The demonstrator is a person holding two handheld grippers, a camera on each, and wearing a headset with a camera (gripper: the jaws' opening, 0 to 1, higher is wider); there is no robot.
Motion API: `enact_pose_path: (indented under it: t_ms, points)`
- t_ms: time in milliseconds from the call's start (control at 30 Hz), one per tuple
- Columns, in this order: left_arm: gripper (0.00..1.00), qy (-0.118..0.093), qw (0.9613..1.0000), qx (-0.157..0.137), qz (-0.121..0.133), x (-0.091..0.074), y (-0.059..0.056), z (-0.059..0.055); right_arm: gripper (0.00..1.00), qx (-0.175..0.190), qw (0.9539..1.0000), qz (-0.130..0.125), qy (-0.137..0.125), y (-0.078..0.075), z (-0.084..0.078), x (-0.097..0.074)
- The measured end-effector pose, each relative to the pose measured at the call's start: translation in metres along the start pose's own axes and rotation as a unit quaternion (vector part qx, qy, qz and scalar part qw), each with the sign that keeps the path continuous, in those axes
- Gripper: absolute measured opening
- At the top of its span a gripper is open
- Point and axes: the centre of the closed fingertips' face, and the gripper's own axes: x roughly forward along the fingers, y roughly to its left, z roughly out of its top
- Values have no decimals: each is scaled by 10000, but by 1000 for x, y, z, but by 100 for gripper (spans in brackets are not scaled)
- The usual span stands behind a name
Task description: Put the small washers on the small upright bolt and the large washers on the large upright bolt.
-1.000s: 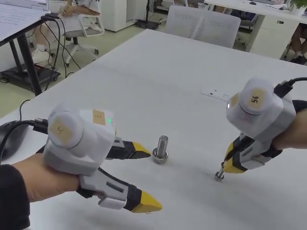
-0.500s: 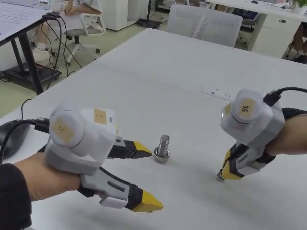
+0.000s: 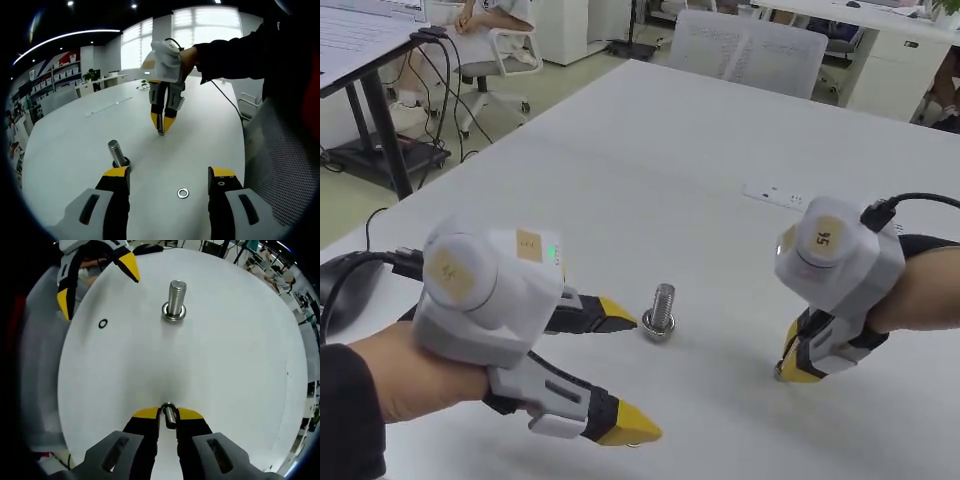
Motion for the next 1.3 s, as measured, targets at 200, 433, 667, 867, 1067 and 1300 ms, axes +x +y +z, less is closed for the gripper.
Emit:
enact_pose_path:
  t_ms: [200, 433, 667, 867, 1067, 1300]
  points:
    - [62, 4, 10000, 3, 1, 0, 0, 0, 14, -16, 10000, 3, 2, -1, 1, 0]
    - [62, -7, 10000, 6, 2, 0, 1, 1, 16, -59, 10000, -21, 45, -2, -1, 3]
    - [62, -4, 10000, 11, 1, 0, 1, 0, 21, -10, 10000, -26, 49, -2, -4, 4]
    - [62, 1, 10000, 6, 0, 1, 1, 0, 24, 87, 9999, -51, 2, -4, -8, 3]
    - [63, 4, 10000, 4, -3, 1, 0, 0, 27, 177, 9998, -72, -7, -4, -13, 1]
    - [63, -2, 10000, 6, 7, 1, 0, 0, 29, 272, 9996, -78, -26, -2, -20, 0]
